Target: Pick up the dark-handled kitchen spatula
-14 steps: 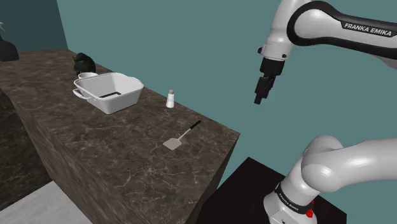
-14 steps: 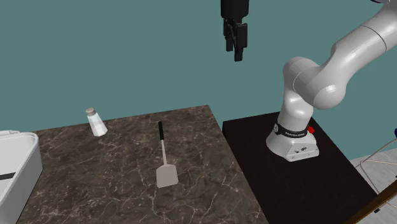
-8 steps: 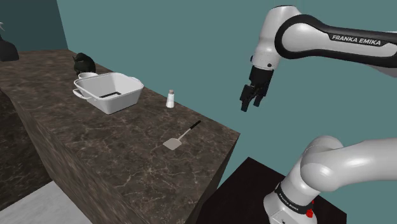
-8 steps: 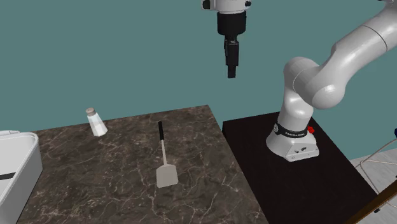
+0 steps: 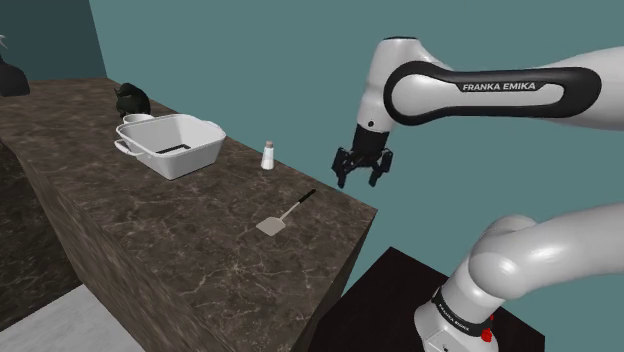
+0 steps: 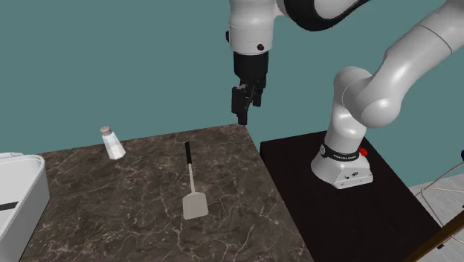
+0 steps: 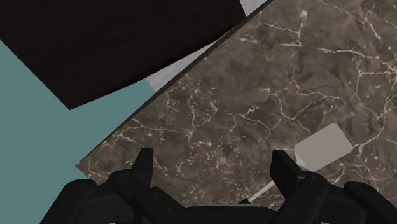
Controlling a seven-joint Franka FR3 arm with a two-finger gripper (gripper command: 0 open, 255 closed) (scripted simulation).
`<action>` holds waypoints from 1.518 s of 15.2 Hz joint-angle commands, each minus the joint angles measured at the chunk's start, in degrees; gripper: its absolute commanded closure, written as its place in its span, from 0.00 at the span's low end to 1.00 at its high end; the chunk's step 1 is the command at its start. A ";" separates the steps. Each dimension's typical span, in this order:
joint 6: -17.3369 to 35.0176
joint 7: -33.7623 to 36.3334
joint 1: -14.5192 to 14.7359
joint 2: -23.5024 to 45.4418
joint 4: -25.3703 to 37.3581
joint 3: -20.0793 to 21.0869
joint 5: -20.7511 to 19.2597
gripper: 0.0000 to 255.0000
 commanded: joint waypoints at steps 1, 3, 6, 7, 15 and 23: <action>4.33 7.35 -1.45 3.58 0.16 3.30 0.88 0.00; 8.01 14.22 -3.20 7.52 1.14 6.32 0.92 0.00; 13.19 24.89 -6.21 14.08 3.34 10.63 -0.40 0.00; 14.79 28.60 -7.26 16.42 4.25 11.94 -1.26 0.00; 23.61 60.93 -13.59 36.88 14.15 17.97 -15.61 0.00; 28.85 66.54 -12.95 42.63 13.38 17.09 -20.71 0.00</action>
